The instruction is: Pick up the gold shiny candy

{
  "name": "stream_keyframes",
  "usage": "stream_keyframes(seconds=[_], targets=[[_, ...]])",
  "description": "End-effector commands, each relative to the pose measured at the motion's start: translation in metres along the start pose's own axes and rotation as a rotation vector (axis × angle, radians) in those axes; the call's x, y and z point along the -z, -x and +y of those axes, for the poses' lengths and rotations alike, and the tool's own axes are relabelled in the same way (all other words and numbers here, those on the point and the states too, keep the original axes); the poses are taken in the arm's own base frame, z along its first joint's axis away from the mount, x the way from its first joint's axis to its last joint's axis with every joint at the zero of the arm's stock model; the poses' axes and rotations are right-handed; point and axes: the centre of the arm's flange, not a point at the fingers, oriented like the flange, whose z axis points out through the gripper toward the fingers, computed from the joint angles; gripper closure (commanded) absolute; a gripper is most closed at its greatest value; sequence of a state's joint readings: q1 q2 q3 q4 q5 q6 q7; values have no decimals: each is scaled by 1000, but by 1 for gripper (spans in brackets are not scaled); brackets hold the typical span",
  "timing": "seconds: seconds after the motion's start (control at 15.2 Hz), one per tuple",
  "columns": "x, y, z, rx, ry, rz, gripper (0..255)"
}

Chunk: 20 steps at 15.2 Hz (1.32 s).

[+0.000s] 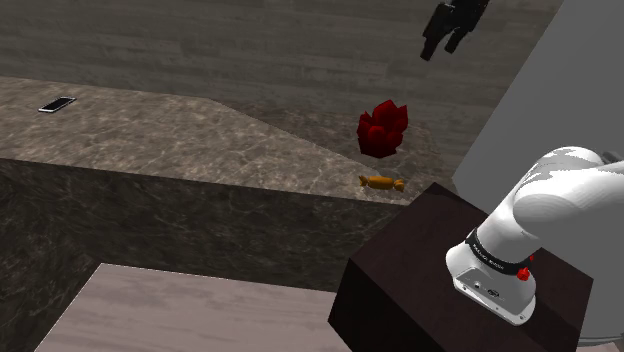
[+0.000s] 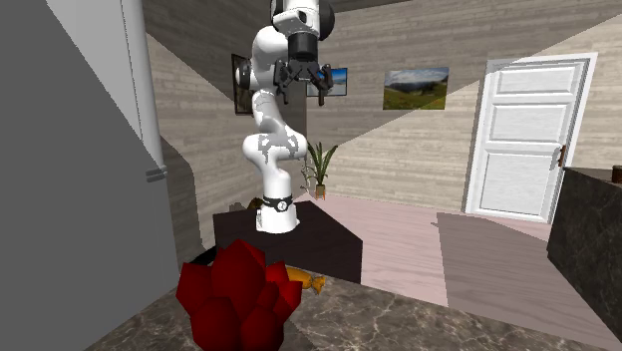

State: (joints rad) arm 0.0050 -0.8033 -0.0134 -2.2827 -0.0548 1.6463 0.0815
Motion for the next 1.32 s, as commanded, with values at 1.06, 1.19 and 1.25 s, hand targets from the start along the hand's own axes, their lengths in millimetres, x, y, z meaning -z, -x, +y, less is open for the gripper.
stream_keyframes(seconds=[1.06,1.19,1.25], targets=[[-210,5,22,295,-40,-59,0],[-237,6,24,332,-45,-67,0],[-250,6,25,351,-48,-70,0]])
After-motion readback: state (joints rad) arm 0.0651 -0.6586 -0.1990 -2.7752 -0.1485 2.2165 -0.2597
